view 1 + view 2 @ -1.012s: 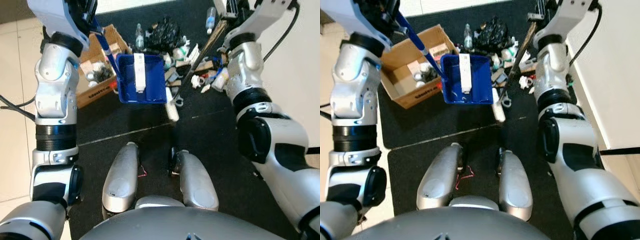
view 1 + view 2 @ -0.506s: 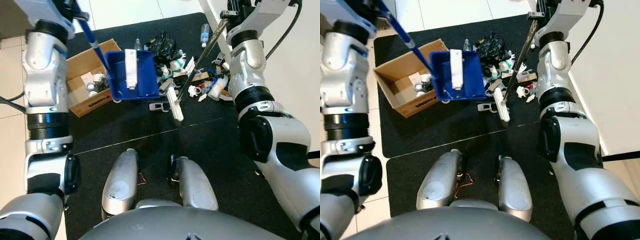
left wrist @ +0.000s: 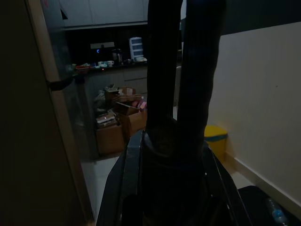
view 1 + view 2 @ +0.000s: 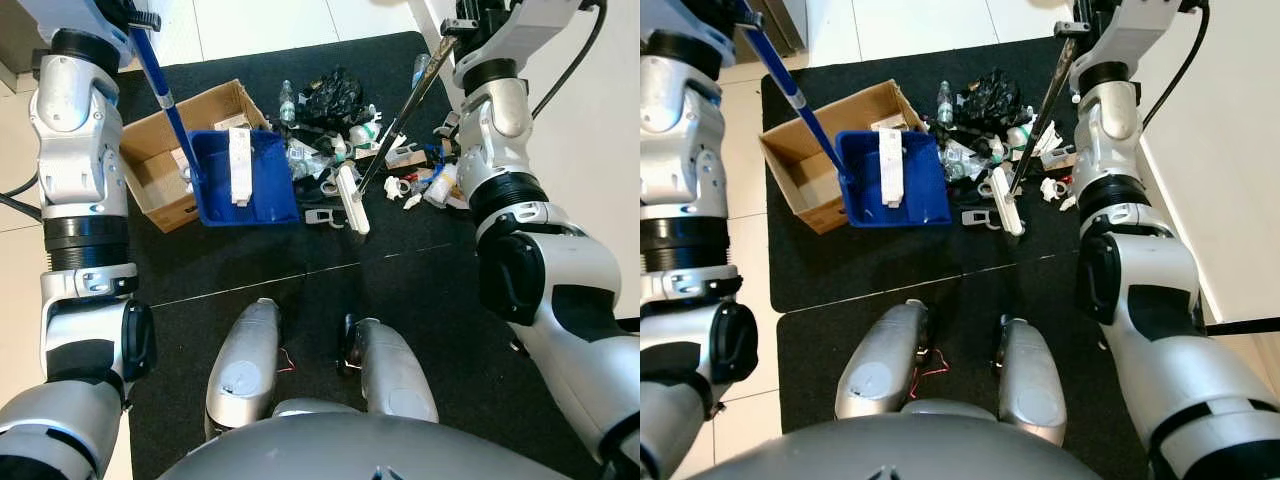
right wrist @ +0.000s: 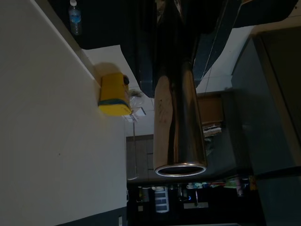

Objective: Sweep floor

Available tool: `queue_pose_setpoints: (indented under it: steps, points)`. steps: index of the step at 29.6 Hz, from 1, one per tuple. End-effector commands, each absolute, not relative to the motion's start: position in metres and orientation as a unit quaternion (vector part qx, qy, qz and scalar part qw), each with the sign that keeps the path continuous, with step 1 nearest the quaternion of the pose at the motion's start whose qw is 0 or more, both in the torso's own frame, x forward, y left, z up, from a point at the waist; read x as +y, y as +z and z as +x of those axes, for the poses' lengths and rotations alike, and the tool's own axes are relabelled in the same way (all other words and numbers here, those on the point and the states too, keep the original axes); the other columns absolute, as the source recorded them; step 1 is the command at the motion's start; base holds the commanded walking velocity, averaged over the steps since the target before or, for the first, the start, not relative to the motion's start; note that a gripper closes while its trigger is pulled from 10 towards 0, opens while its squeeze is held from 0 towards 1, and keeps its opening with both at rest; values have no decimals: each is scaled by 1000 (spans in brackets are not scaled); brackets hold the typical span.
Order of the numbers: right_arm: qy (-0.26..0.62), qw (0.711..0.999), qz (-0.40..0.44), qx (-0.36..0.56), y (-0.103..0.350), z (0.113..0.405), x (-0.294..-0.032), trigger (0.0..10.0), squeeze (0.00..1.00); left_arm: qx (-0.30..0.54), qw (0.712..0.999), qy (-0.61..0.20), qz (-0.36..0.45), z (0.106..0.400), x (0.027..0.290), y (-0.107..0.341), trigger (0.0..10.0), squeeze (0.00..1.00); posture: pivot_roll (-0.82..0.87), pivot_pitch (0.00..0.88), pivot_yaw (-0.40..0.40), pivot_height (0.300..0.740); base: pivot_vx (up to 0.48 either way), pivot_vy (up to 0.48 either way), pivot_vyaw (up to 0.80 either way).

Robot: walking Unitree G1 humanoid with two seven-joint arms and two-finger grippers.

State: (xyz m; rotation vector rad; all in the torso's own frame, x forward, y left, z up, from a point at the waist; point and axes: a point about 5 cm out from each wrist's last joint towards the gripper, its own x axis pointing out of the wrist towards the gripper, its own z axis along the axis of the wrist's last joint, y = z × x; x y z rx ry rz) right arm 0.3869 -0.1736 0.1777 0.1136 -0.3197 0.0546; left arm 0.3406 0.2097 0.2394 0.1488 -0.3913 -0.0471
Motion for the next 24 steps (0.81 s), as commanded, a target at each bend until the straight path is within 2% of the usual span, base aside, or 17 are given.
queue_pose_setpoints:
  steps: [1,6,24]
  points:
    - [26,984,55,-165,178,386,-173,10000,0,-226,969,-25,98,339,210,252,10000,0,278,0,-11,740,0,0,0]
    - [27,985,57,-163,178,386,-172,10000,0,-225,969,-24,96,339,211,251,10000,0,279,0,-10,740,0,108,0]
    - [26,985,58,-163,176,385,-173,10000,0,-227,969,-25,97,340,210,250,10000,0,277,0,-6,740,0,394,0]
